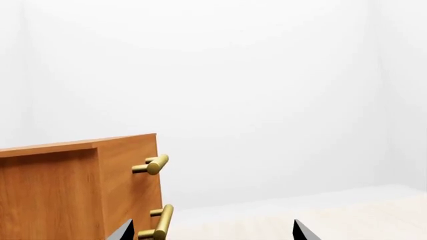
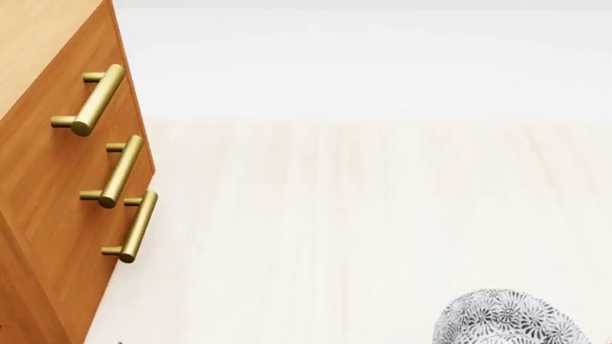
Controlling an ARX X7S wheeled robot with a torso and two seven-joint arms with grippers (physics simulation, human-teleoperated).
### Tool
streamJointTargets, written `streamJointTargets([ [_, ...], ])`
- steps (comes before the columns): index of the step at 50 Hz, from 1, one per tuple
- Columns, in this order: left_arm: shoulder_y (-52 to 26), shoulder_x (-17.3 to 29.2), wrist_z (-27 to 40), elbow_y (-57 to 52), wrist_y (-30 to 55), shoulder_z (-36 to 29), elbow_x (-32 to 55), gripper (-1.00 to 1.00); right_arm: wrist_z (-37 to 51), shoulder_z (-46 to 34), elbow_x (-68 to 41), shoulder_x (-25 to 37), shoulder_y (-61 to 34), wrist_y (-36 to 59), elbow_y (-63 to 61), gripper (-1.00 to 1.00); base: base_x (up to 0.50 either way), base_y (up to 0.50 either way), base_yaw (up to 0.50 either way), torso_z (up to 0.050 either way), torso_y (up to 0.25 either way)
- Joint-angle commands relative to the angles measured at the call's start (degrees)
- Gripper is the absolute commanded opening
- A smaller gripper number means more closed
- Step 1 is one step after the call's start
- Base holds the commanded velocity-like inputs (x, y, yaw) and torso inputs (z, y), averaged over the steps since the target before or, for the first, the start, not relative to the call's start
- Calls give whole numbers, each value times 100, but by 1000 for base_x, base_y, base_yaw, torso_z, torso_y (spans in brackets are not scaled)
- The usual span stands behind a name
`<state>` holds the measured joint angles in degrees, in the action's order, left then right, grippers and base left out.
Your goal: Put the bowl on top of the cabinet.
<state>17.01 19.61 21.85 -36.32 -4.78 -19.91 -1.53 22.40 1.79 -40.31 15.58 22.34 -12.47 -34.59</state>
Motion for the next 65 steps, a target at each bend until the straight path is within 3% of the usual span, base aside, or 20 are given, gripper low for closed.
streamJointTargets([
  [1,-33,18,23,17,34,-26,24,100,15,305,-576,-154,286,-393,-94,100,0,0,0,0,0],
  [8,-23,34,48,0,39,-39,20,100,326,494,-643,-390,366,-569,-74,100,0,0,0,0,0],
  [15,-52,45,58,48,30,-49,47,100,412,555,-1472,-248,265,-444,109,100,0,0,0,0,0],
  [43,-127,77,127,111,70,-94,85,100,713,808,-2083,-411,472,-723,174,100,0,0,0,0,0],
  [50,-126,96,147,96,69,-96,92,100,1389,810,-2317,-197,251,-343,378,100,0,0,0,0,0],
  [65,-122,122,184,86,61,-138,75,100,1465,652,-2779,96,-67,15,678,100,0,0,0,0,0],
])
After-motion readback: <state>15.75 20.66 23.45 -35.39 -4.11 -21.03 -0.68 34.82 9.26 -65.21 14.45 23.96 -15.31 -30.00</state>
